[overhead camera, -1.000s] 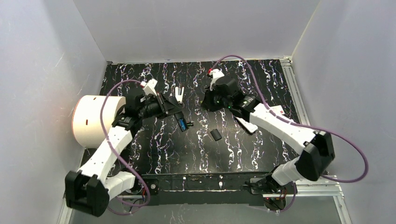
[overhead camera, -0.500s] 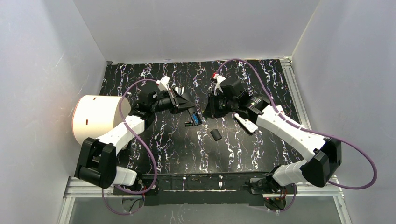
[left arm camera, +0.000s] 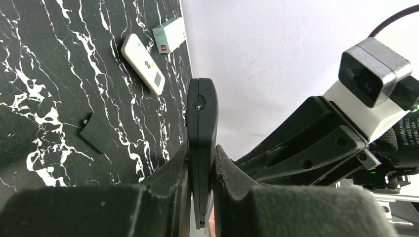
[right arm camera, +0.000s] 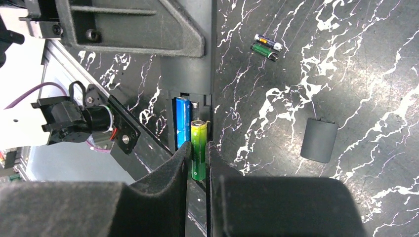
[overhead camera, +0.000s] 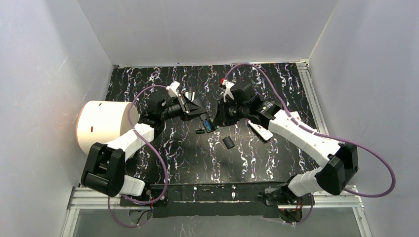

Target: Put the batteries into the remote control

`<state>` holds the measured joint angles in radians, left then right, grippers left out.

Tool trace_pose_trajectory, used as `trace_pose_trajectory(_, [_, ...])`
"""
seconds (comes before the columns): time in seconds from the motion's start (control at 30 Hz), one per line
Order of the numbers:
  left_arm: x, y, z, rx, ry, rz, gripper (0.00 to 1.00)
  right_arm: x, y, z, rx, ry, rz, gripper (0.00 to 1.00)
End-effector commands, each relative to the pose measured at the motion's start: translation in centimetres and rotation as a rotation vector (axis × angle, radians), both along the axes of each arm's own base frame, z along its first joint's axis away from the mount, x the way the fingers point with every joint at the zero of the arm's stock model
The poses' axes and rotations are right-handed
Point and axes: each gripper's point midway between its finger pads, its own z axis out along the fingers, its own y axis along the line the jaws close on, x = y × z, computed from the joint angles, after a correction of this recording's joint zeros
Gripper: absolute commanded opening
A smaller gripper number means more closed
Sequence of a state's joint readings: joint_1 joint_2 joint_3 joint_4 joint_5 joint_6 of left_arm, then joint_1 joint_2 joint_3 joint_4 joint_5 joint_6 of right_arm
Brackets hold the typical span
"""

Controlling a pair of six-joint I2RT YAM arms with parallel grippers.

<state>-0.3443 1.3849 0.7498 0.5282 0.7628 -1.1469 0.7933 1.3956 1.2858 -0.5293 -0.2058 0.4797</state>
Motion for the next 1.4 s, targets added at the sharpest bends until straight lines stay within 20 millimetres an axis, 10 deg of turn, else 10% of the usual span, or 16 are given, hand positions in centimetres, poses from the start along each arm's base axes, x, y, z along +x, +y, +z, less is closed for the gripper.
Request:
trace_pose_trajectory(0.0, [-0.6, -0.2, 0.3, -0.027, -0.015, -0.033, 0.00, 0.5, 1.2, 1.6, 0.030, -0.044, 0.029, 0.20])
trace_pose_trajectory(1.37, [-0.4, -0.2, 0.8, -0.041, -0.020, -0.013, 0.00, 0.2, 1.6, 0.1, -0.091, -0.040, 0.036, 0.39])
